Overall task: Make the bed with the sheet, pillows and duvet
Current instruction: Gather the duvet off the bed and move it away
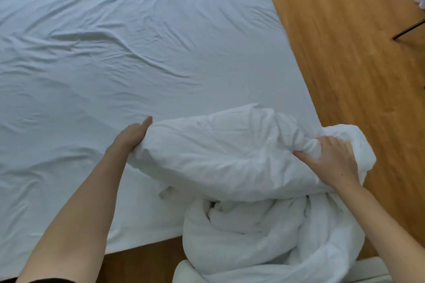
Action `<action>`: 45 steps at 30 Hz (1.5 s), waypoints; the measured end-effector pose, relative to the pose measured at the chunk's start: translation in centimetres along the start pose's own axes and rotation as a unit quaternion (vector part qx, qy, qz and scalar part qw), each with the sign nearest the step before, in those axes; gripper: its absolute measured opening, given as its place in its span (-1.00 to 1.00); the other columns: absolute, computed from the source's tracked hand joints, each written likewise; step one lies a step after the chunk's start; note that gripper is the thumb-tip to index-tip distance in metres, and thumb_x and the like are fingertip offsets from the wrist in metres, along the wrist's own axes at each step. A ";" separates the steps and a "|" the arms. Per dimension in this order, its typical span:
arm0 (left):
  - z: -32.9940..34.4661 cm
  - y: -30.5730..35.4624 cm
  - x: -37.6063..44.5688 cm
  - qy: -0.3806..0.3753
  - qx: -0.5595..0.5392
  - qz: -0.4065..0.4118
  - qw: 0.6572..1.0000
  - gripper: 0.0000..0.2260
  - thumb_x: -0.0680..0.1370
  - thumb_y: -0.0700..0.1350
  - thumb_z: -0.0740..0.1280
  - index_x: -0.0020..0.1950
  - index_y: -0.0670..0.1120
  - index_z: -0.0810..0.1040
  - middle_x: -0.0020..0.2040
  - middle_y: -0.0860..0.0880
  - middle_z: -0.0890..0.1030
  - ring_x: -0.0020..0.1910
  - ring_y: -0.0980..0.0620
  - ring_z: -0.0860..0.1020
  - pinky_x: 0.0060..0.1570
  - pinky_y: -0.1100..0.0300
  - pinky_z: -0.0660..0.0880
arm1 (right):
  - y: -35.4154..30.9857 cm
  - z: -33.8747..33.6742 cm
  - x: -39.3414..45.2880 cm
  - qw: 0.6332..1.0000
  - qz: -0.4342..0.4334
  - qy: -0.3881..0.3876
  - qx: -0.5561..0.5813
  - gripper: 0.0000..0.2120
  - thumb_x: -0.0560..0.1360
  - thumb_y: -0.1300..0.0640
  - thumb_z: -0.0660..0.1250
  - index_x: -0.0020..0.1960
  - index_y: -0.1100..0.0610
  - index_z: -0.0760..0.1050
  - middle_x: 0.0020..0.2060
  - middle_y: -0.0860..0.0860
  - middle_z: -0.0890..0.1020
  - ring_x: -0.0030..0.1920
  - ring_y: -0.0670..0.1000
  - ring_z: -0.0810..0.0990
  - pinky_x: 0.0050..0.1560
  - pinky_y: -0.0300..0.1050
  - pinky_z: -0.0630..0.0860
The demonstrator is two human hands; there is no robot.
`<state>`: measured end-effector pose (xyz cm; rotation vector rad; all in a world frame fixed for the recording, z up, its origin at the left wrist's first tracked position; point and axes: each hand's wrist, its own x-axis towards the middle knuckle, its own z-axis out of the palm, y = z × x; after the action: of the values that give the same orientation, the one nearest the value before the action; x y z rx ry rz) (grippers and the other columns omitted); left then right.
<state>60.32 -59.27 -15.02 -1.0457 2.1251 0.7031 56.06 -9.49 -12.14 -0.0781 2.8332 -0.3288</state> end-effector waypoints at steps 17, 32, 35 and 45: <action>6.8 -8.4 13.8 -0.166 -0.026 -0.126 0.978 -0.04 0.43 0.42 0.26 0.60 -0.09 -0.05 0.58 -0.14 0.09 0.52 -0.21 0.16 0.41 -0.15 0.17 | -6.5 9.5 -2.8 0.982 -0.008 0.160 -0.104 -0.42 0.48 -0.24 0.14 -0.04 0.32 0.49 0.04 0.27 0.57 0.19 0.32 0.47 0.34 0.26 0.22; 6.7 -7.7 1.7 0.013 -0.243 -0.039 0.969 -0.82 0.51 -0.15 0.21 -0.30 -0.11 0.36 -0.33 -0.14 0.46 -0.27 -0.05 0.39 -0.28 -0.05 0.41 | -9.7 4.7 -0.6 0.990 0.083 0.081 0.082 -0.06 0.36 -0.58 -0.11 0.26 0.17 0.45 0.22 0.15 0.55 0.28 0.19 0.45 0.43 0.24 0.16; 6.6 -3.2 -4.5 0.132 -0.198 0.031 0.971 -0.77 0.59 -0.09 0.18 -0.27 -0.09 0.39 -0.29 -0.09 0.53 -0.27 -0.09 0.46 -0.23 0.07 0.37 | -14.4 1.2 -1.3 0.971 -0.011 0.064 0.229 -0.10 0.30 -0.59 0.02 0.45 -0.06 0.28 0.37 -0.13 0.38 0.38 -0.09 0.31 0.40 -0.12 0.12; 13.4 7.7 -23.7 0.167 -0.438 0.031 0.883 -0.67 0.47 0.07 0.44 0.12 -0.07 0.53 -0.04 0.09 0.62 -0.07 0.10 0.59 -0.10 0.15 0.55 | 1.2 3.8 -5.3 0.950 -0.310 0.025 0.013 -0.31 0.57 -0.30 0.01 0.58 -0.04 -0.09 0.54 0.06 0.10 0.52 0.19 0.13 0.40 0.29 0.17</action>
<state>69.18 -34.61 -4.47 -1.6523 2.1335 1.7175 62.18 -8.67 -14.48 -0.9767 2.7798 -0.4976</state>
